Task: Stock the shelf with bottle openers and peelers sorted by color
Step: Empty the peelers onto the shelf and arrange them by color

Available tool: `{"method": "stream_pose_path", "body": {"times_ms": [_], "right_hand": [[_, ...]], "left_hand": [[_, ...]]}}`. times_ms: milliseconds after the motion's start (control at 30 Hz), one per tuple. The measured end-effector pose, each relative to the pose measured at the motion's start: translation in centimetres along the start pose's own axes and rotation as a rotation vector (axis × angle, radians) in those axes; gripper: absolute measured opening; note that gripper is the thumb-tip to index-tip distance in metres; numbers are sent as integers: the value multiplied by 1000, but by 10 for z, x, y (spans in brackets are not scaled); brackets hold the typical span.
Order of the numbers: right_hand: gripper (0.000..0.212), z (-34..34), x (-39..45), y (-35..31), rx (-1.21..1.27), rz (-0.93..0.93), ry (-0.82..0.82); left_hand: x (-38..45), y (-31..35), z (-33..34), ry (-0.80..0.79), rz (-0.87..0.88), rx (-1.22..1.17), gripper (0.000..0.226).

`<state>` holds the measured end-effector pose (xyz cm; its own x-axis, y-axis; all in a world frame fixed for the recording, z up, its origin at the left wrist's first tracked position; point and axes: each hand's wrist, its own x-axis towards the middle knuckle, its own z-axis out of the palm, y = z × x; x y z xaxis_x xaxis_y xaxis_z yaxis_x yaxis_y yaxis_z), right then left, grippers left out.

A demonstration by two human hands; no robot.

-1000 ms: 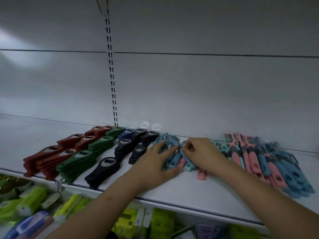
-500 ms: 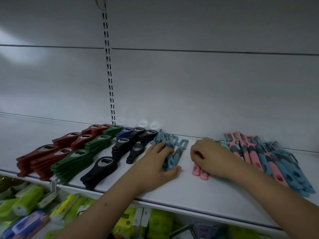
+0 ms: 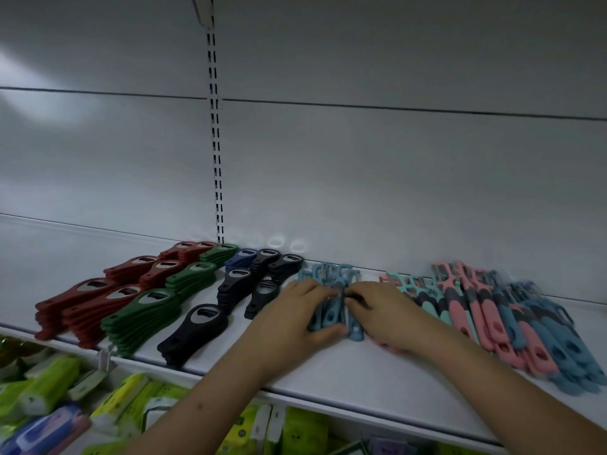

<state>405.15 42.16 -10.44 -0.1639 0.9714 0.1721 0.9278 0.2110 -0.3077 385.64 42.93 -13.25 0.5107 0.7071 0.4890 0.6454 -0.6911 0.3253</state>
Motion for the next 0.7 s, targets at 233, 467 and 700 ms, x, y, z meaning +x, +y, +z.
{"method": "stream_pose_path", "body": {"times_ms": [233,467,700], "right_hand": [[53,3,-10,-10,65,-40,-17],[28,-1,-8,-8,-70,1,25],[54,-2,-9,-17,4,-5,-31]], "left_hand": [[2,-7,1,-137,-109,-121,97],[11,-22,-4,-254,-170,-275,70],[4,-16,1,-145,-76,-145,67]]}}
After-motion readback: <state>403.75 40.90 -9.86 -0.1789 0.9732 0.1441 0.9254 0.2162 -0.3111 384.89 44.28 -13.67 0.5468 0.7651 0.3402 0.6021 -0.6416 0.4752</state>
